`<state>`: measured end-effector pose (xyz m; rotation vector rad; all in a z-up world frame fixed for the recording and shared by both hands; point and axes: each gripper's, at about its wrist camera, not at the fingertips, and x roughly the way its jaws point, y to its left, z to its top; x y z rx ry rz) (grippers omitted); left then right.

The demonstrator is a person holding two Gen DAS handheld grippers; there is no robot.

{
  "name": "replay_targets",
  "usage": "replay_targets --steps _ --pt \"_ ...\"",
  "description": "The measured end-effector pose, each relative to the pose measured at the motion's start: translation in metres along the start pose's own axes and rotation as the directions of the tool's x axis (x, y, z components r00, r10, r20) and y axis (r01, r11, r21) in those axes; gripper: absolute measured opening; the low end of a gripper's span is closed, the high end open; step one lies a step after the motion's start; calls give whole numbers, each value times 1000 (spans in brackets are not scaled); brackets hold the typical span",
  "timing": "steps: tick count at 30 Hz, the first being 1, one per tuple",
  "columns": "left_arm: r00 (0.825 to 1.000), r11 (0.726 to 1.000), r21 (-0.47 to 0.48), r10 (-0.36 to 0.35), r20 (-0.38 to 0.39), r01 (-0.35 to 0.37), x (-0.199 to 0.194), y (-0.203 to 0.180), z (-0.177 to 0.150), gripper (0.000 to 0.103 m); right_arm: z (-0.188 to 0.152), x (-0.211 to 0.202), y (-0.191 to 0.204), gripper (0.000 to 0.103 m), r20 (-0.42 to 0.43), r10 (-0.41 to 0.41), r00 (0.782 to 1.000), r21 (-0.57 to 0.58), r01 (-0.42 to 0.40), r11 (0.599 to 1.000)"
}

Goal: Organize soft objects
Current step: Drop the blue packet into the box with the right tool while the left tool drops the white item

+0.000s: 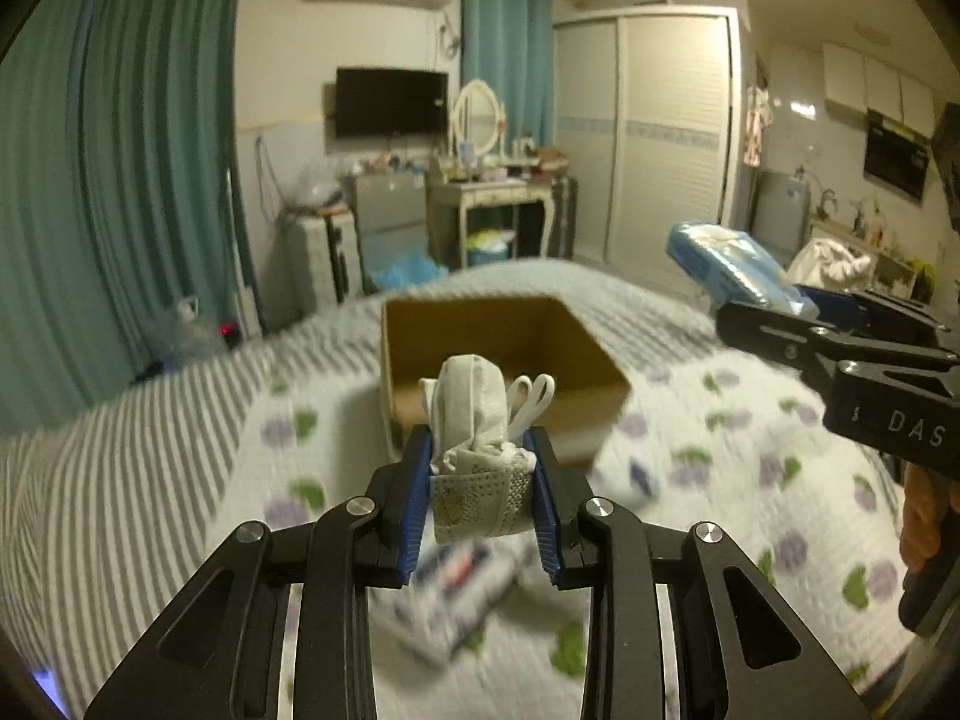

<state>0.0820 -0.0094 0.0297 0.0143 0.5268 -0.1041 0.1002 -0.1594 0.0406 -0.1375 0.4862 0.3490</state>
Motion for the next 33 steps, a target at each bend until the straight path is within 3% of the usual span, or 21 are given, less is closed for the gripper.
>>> replay_targets --steps 7,13,18,21,23,25,33 --pt "1000 999 27 18 -16 -17 82 2 41 30 45 75 -13 57 -18 27 999 -20 -28 999" --pt "996 999 49 21 -92 -16 157 5 36 30 35 145 -38 57 -72 61 996 41 -58 997" --pt "994 997 73 29 -105 -22 185 1 28 32 16 192 -56 58 -132 83 988 86 -72 994" --pt "992 992 108 80 -97 -70 191 -2 26 39 8 203 -61 60 -156 82 984 92 -69 993" --pt "991 990 109 95 -92 -85 188 -3 28 73 8 203 -66 70 -151 66 986 82 -54 995" --pt "993 992 92 96 -65 -90 178 0 30 83 11 192 -67 76 -129 53 990 75 -44 996" --pt "994 992 77 101 48 -104 85 9 61 84 47 97 -61 83 -36 -29 999 55 31 998"
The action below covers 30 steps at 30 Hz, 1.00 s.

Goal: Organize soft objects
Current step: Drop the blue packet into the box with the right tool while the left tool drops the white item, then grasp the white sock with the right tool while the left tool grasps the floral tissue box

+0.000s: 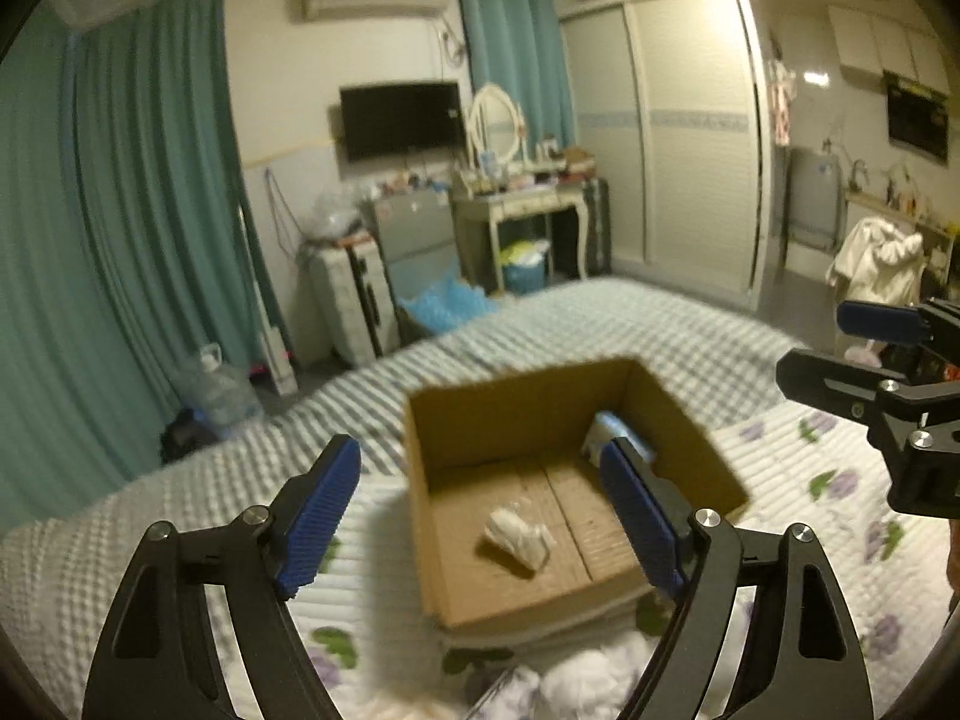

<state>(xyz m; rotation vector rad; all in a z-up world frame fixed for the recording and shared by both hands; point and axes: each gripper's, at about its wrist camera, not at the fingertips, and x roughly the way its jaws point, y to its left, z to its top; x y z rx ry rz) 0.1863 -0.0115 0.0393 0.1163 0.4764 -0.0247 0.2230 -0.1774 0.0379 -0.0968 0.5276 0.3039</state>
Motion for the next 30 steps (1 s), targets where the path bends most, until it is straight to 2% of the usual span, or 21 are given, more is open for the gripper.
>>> replay_targets --steps 4,6,10,13,16,20,24,27,30 --pt "996 1000 -2 -8 87 8 -68 13 15 94 13 -66 18 86 40 -12 999 -15 13 1000" --pt "994 1000 -5 -12 112 13 -94 19 18 94 15 -96 28 92 54 -24 998 -18 25 1000" --pt "990 1000 -2 -18 137 18 -137 31 9 94 7 -137 53 92 47 -46 998 -67 49 997" --pt "993 1000 2 -20 119 20 -147 37 -8 94 -6 -159 69 92 45 -53 998 -90 57 994" --pt "997 1000 6 -6 75 6 -142 40 -35 94 -31 -169 82 92 36 -46 998 -91 49 995" --pt "1000 1000 -12 -15 -18 15 -115 38 -77 94 -68 -153 91 92 9 -57 998 -90 58 994" --pt "994 999 -41 -39 -106 35 -84 26 -125 94 -110 -107 95 92 -74 -35 997 -63 31 998" --pt "984 998 -50 -46 -172 38 -63 18 -161 94 -142 -67 95 92 -158 -29 987 -49 22 999" --pt "971 997 -60 -58 -233 45 -47 15 -189 93 -164 -40 94 92 -203 -21 979 -42 13 999"
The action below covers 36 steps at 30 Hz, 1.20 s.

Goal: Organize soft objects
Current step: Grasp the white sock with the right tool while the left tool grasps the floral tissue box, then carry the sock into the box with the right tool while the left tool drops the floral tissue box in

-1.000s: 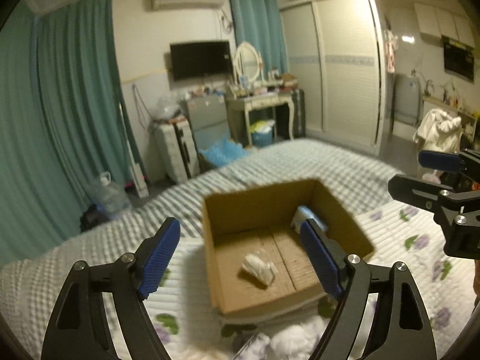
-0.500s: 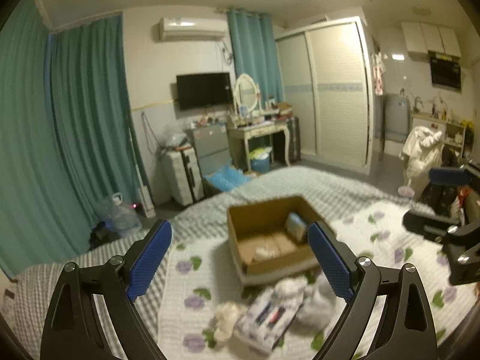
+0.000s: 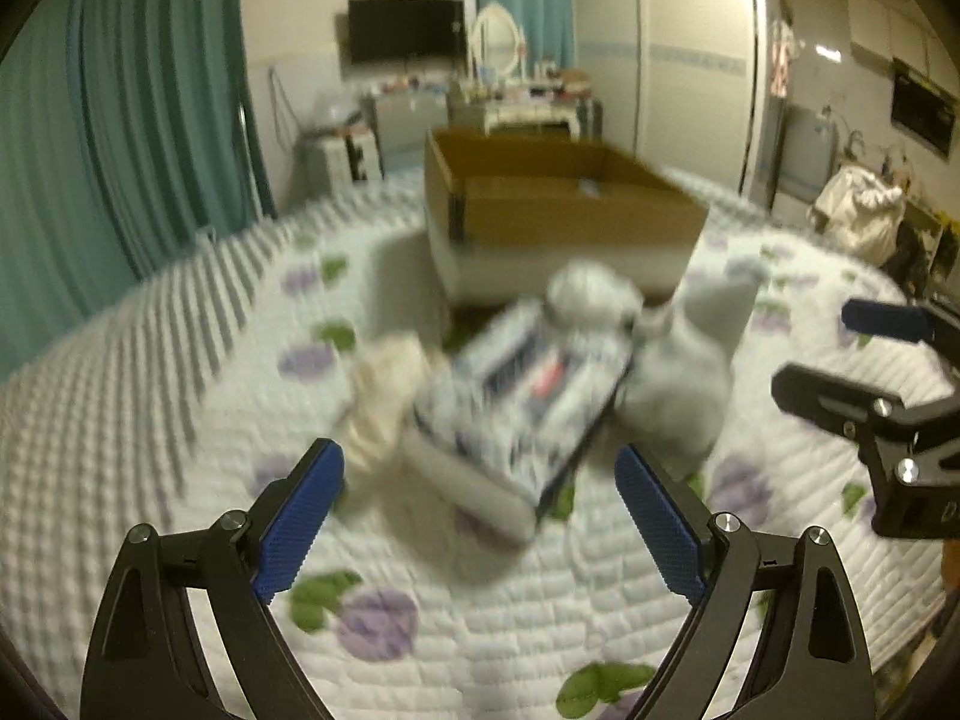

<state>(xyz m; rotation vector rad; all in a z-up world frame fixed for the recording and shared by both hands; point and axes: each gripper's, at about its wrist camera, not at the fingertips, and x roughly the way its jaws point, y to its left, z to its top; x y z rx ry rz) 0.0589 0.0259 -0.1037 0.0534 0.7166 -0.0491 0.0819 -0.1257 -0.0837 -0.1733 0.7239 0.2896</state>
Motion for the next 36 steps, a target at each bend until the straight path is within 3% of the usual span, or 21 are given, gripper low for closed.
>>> replay_targets --steps 3,7,10,18,24,26,36 --pt "998 1000 9 1 -56 0 17 -1 -13 92 -14 28 0 92 -38 -8 999 -9 8 1000" --pt "996 1000 -8 -30 -89 29 29 -2 -16 92 -25 57 -3 91 -79 40 996 36 -37 999" --pt "996 1000 10 -16 -92 17 35 -3 -15 92 -24 71 -1 85 -91 58 994 34 -55 998" --pt "995 999 4 -39 -87 39 41 -4 -12 92 -21 78 1 40 -78 89 993 37 -86 996" --pt "997 998 -14 -57 -54 56 52 -7 1 91 -27 59 -6 34 -55 99 994 69 -95 993" --pt "998 999 -9 -38 -52 38 59 -7 2 78 -29 55 -9 34 -51 98 994 79 -94 992" --pt "996 996 -42 -82 -43 81 47 -3 -6 48 -32 38 -15 33 -36 85 996 95 -81 992"
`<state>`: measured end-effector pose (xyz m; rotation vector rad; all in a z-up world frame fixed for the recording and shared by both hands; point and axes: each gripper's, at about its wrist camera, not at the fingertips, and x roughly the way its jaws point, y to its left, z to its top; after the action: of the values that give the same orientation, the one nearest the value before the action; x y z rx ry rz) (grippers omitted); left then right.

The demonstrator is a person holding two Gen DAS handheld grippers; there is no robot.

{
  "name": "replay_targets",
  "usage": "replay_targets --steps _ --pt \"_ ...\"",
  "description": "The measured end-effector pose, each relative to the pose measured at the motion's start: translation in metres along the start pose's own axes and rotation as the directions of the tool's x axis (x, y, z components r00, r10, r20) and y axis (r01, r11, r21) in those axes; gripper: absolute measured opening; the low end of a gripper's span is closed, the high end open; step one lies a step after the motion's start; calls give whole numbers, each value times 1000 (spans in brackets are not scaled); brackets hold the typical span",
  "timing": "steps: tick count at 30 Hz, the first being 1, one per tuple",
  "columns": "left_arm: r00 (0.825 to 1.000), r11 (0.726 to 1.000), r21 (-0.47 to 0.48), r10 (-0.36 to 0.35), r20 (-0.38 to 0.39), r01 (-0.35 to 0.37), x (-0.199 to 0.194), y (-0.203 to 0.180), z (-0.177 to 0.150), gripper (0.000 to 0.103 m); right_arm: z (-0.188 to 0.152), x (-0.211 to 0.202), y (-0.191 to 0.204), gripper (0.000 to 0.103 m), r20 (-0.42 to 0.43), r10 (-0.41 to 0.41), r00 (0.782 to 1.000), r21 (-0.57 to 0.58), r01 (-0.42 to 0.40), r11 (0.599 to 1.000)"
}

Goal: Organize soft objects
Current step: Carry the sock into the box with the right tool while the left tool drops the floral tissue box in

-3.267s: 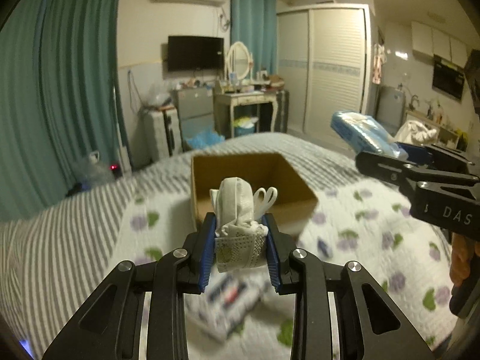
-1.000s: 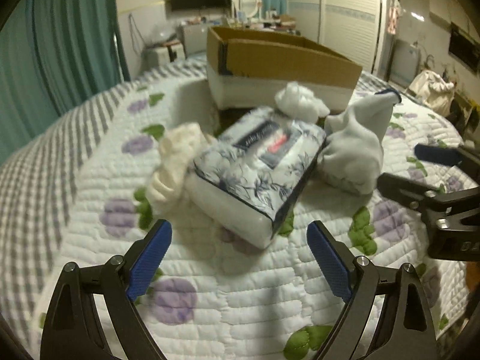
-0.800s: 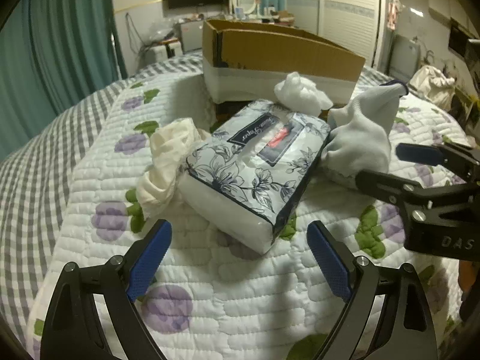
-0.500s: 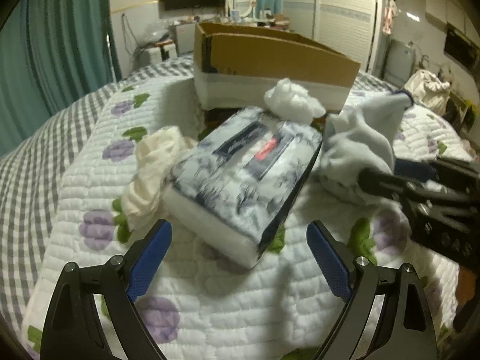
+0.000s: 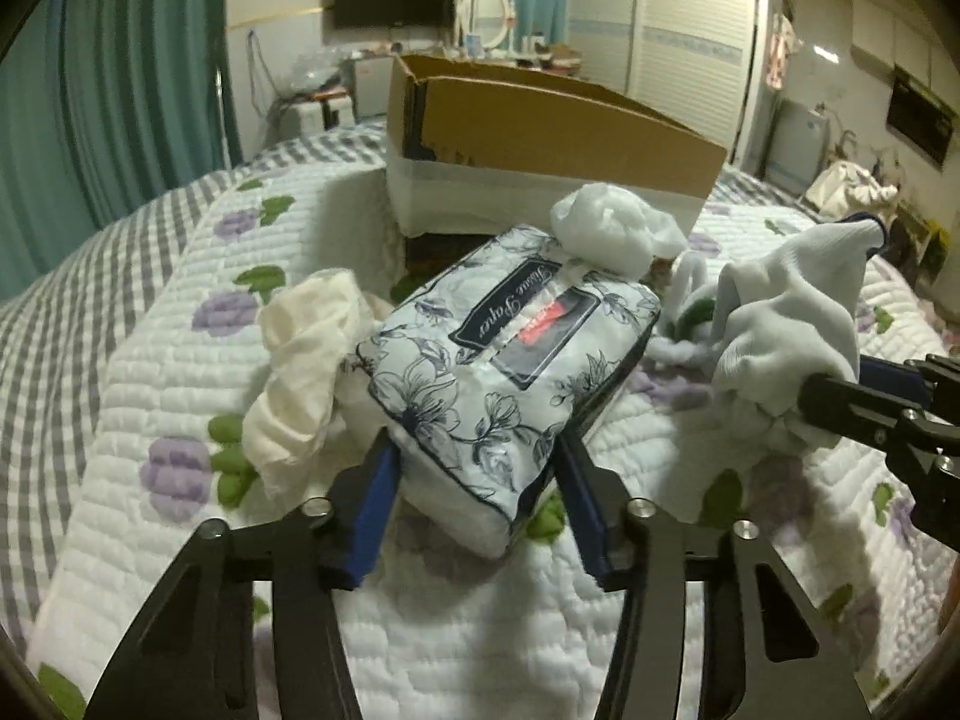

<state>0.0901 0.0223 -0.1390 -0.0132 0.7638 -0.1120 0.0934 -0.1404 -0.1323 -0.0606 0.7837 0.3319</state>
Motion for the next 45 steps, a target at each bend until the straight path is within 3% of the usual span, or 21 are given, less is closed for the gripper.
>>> replay_targets --steps 7,15,21,26,35,40,45 --pt "998 998 -18 -53 41 54 -53 -2 -5 41 -2 -36 4 33 52 6 999 -1 -6 1000" --pt "991 998 41 -42 130 36 -116 -17 13 33 3 -95 7 33 147 22 989 -8 -21 1000" --pt "987 995 98 -43 158 28 -137 -28 34 32 18 -124 10 33 206 27 978 -18 -24 1000" --pt "982 993 114 -39 183 18 -145 -33 72 32 50 -135 6 33 241 42 970 -48 -31 998" --pt "960 989 142 -6 279 -35 -134 -36 154 32 138 -129 -25 33 292 13 956 -89 14 996" --pt "957 987 148 23 288 -68 -94 -39 195 32 185 -93 -35 33 276 -9 961 -118 43 992" --pt "960 983 156 54 273 -100 -42 -41 212 32 210 -45 -47 33 255 -19 967 -129 54 990"
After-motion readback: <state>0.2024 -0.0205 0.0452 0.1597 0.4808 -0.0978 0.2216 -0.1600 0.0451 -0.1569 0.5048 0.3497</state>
